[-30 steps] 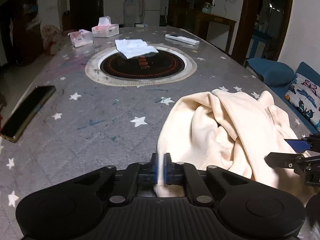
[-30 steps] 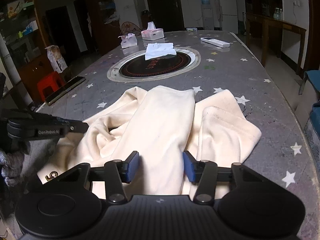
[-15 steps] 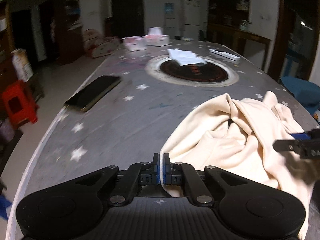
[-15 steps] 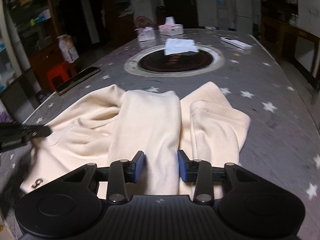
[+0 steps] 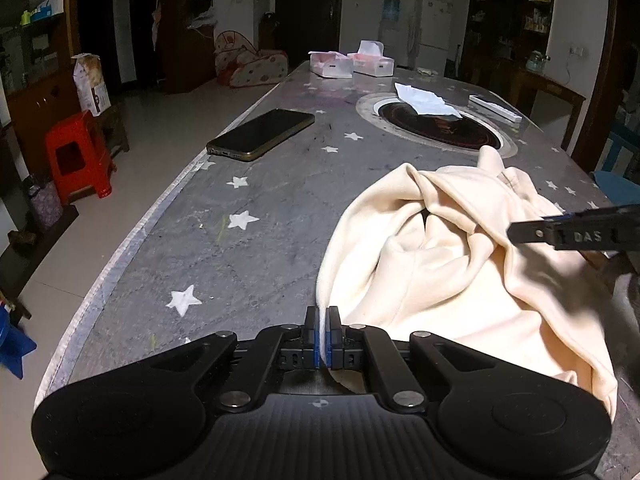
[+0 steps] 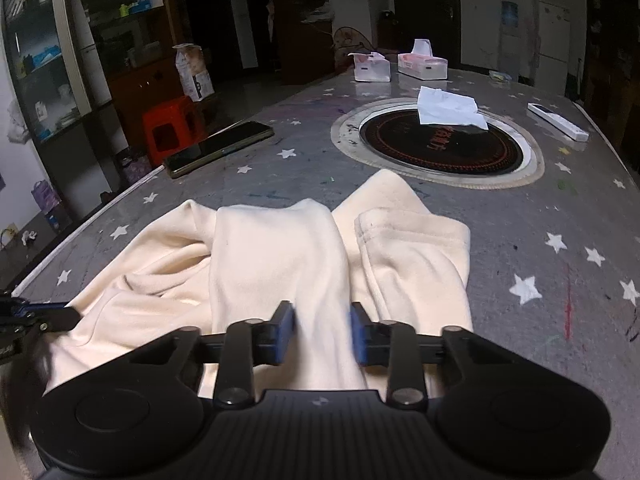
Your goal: Fold clothes
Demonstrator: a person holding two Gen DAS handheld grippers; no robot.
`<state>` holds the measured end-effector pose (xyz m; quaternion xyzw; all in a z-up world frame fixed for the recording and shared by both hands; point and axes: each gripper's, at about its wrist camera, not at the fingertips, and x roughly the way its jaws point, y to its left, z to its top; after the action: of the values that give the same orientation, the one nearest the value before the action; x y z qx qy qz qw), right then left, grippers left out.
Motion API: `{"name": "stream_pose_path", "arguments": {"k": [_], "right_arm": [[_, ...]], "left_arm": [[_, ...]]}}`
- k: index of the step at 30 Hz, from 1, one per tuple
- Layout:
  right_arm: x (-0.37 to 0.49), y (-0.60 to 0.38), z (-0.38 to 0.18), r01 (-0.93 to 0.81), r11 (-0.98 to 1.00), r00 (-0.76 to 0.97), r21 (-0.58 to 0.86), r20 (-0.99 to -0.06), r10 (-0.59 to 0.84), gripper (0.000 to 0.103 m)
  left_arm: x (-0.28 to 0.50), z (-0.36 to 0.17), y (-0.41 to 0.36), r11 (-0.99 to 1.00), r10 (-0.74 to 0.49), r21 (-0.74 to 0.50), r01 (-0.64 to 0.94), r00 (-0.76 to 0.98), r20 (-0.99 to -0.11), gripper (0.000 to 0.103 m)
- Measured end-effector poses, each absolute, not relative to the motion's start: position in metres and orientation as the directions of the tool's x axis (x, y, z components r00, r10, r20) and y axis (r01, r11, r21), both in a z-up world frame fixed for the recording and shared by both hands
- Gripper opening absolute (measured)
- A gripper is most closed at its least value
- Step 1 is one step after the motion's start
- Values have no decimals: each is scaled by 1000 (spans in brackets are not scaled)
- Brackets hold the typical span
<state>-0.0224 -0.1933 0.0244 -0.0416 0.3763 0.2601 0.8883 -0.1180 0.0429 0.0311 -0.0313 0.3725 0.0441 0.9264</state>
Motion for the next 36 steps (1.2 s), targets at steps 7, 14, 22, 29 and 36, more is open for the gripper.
{"name": "stream_pose_path", "arguments": {"k": [7, 14, 22, 29, 36], "right_arm": [[-28, -229, 25, -424, 886, 586, 188, -689, 426, 35], [-23, -253, 33, -334, 932, 667, 140, -663, 339, 39], [-13, -223, 25, -411, 909, 694, -76, -673, 257, 41], [-11, -234, 27, -363, 923, 728, -125, -656, 198, 9], [-7, -281, 29, -200, 976, 756, -91, -647, 95, 5]], "left_arm": [[-112, 32, 40, 996, 52, -14, -84, 729, -683, 7], [-111, 26, 45, 995, 56, -16, -94, 715, -697, 10], [-113, 26, 45, 995, 61, -11, -96, 714, -697, 13], [-113, 25, 46, 996, 58, -12, -92, 716, -696, 13], [-113, 24, 45, 996, 60, -7, -91, 717, -695, 13]]}}
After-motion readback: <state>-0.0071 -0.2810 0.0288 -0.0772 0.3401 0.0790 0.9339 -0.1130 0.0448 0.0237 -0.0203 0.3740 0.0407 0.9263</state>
